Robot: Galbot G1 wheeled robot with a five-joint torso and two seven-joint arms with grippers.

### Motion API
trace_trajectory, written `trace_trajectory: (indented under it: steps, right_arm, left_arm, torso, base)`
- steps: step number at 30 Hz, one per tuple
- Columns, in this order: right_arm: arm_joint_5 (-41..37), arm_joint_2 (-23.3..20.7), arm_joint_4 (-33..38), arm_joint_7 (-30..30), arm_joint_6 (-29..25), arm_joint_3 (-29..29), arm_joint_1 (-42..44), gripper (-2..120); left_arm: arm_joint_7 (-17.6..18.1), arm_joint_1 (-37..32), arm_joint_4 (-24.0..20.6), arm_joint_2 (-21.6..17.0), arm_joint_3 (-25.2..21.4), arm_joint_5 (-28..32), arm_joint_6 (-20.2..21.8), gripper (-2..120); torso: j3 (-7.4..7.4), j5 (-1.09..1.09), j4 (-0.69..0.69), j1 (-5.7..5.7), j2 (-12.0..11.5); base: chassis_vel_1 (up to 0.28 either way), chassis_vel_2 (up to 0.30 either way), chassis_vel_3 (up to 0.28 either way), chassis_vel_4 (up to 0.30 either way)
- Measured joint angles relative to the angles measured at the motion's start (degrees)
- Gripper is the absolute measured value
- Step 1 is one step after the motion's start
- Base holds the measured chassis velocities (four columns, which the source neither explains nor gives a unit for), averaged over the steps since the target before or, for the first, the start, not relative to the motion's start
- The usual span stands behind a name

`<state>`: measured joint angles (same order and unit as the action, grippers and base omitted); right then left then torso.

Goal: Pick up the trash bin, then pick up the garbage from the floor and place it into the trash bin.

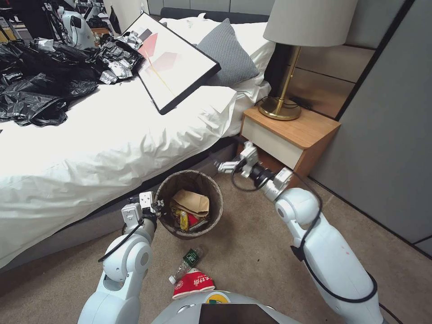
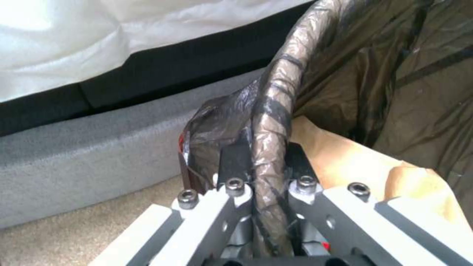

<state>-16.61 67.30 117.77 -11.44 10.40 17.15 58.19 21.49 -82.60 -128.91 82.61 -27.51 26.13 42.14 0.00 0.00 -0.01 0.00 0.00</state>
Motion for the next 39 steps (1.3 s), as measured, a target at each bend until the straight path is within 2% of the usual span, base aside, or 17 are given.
trace_trajectory:
  steps: [3, 4, 6, 9, 22, 39]
  right_arm:
    - [-1.0, 1.1, 2.2, 14.2, 7.2, 1.4, 1.8, 100]
    - [-1.0, 1.1, 2.2, 14.2, 7.2, 1.4, 1.8, 100]
    - [0.0, 2.1, 2.4, 19.1, 11.0, 2.2, 3.6, 100]
    - [1.6, 2.9, 2.4, 21.8, 13.8, 2.5, 6.3, 100]
    - [3.5, 4.2, 2.5, 23.4, 16.8, 2.5, 9.4, 100]
    - [3.8, 3.9, 2.3, 22.7, 16.8, 2.6, 9.7, 100]
  left_arm:
    - [0.0, 0.1, 0.0, 0.0, 0.0, -0.4, 0.0, 2]
    - [0.0, 0.1, 0.0, 0.0, 0.0, -0.4, 0.0, 2]
    - [0.0, 0.1, 0.0, 0.0, 0.0, -0.5, 0.0, 2]
    - [0.0, -0.1, -0.1, 0.0, 0.0, -0.6, 0.0, 2]
    - [0.2, -0.7, -0.7, 0.3, 0.1, -0.8, 0.0, 2]
    - [0.3, -0.8, -1.0, 0.2, 0.1, -0.3, 0.0, 2]
  torso:
    - [0.0, 0.0, 0.0, 0.0, 0.0]
    - [0.0, 0.0, 0.0, 0.0, 0.0]
    - [0.0, 0.0, 0.0, 0.0, 0.0]
    - [0.0, 0.0, 0.0, 0.0, 0.0]
    - [0.0, 0.0, 0.01, 0.0, 0.0]
    - [0.0, 0.0, 0.0, 0.0, 0.0]
  base:
    - [0.0, 0.0, 0.0, 0.0]
    - [0.0, 0.0, 0.0, 0.0]
    - [0.0, 0.0, 0.0, 0.0]
    - [0.0, 0.0, 0.0, 0.0]
    - [0.0, 0.0, 0.0, 0.0]
    - [0.0, 0.0, 0.0, 0.0]
